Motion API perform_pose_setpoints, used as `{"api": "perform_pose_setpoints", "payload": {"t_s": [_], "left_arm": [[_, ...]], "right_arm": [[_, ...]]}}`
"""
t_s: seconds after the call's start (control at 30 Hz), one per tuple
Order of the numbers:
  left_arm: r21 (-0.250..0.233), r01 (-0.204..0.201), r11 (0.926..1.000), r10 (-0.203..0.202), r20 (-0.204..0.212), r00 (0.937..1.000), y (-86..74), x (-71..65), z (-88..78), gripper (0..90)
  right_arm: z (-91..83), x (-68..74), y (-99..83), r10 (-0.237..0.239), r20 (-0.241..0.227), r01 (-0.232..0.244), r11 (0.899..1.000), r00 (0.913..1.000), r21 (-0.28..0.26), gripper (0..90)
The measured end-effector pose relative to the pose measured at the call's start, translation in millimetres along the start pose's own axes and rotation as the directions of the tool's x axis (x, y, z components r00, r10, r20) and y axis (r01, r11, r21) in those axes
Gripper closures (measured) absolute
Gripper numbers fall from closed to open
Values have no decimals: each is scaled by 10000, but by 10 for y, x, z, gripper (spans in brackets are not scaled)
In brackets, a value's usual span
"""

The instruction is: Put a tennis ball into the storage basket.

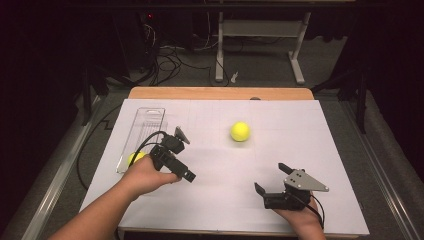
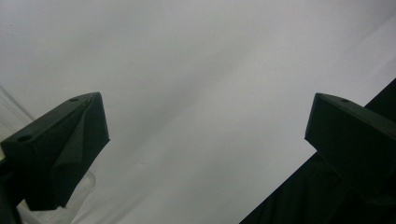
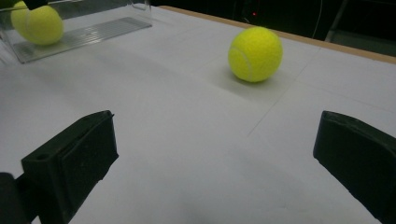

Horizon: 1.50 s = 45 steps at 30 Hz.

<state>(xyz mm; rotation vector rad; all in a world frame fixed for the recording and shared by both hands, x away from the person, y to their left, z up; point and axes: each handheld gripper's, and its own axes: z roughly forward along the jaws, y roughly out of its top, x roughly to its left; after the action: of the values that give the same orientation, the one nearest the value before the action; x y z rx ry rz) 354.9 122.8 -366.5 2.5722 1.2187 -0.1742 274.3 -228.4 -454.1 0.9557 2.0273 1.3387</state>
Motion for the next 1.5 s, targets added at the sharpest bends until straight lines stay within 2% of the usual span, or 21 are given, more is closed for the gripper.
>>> {"api": "perform_pose_setpoints", "payload": {"t_s": [0.4, 0.47, 0.67, 0.87, 1.0, 1.2, 1.5], "left_arm": [[154, -124, 9998, 124, 37, 9999, 31, 10, 64, 6], [125, -125, 9998, 125, 65, 9999, 36, 6, 67, 6], [87, 43, 10000, -43, 43, 10000, 43, 28, 49, 6], [38, 26, 10000, -26, 132, 9999, 33, 35, 37, 6], [35, -30, 10000, 29, 167, 9999, 35, 27, 47, 7], [24, -87, 10000, 87, 222, 9997, 39, 12, 67, 7], [34, -138, 9999, 136, 324, 9994, 43, -1, 102, 6]], "right_arm": [[95, -34, 169, 142, 153, -139, 9997, 9998, -182, 3], [133, -51, 205, 260, 196, -254, 9992, 9995, -300, 3], [279, -72, 296, 102, 322, -89, 9991, 9994, -420, 3], [428, -83, 363, 80, 301, -64, 9986, 9995, -524, 3], [518, -119, 403, 46, 457, -20, 9983, 9989, -582, 4], [683, -179, 448, 72, 599, -45, 9990, 9982, -445, 5], [1051, -232, 528, 101, 738, -110, 9999, 9972, 111, 5]]}}
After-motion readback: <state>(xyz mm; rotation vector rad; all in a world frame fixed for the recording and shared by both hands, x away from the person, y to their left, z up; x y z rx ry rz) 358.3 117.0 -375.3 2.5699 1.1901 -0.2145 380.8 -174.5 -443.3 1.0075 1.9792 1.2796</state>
